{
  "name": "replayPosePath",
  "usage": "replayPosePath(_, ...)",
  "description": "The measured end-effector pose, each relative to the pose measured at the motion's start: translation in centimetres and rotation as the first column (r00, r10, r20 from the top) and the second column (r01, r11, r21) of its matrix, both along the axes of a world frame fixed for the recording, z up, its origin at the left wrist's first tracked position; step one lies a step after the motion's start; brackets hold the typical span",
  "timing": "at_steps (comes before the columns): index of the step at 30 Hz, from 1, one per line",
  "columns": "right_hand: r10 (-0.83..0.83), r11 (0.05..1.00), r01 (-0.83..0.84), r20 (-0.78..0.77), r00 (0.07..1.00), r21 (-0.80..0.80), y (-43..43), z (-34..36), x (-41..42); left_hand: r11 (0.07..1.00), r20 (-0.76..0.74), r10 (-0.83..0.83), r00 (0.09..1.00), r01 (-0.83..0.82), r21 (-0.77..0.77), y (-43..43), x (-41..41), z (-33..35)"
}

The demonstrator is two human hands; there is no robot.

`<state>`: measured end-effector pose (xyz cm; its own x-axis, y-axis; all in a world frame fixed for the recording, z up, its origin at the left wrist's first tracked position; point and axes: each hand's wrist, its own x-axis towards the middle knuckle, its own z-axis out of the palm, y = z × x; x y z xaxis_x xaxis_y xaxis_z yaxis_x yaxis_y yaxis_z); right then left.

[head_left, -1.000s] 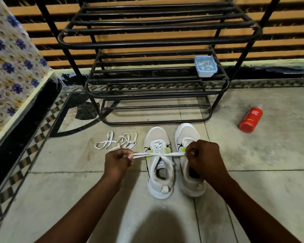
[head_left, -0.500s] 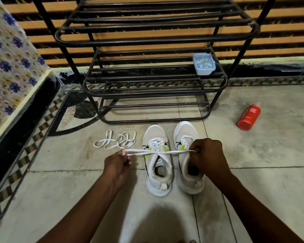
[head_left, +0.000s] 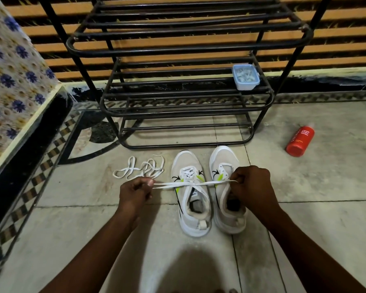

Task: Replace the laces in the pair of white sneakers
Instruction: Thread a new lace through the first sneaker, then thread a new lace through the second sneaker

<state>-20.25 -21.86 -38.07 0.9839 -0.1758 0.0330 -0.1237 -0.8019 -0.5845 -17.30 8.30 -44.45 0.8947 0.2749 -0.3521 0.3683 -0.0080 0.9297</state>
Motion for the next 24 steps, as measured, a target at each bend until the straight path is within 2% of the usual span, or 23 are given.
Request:
replayPosePath(6, -0.013, 1.0, 0.013, 0.008, 1.0, 0.016, -0.1, 0.0, 0.0, 0.986, -0.049, 0.149, 0.988, -0.152, -0.068, -0.8, -0.2, -0.7)
replayPosePath(16, -0.005, 1.0, 0.005, 0.0, 1.0, 0.006, -0.1, -0.4, 0.0, 0.981, -0.054, 0.171, 0.984, -0.175, -0.088, -0.5, 0.1, -1.0)
replayPosePath(20, 0.019, 0.999, -0.018, 0.031, 0.999, -0.037, 0.1, -0.7, -0.1, 0.999, -0.028, 0.036, 0.999, -0.035, 0.007, -0.2, -0.2, -1.0)
replayPosePath(24, 0.231, 0.973, -0.228, 0.107, 0.967, -0.04, 0.8, -0.8, -0.4, 0.98, -0.027, -0.175, 0.984, 0.176, 0.094, -1.3, -2.0, 0.4)
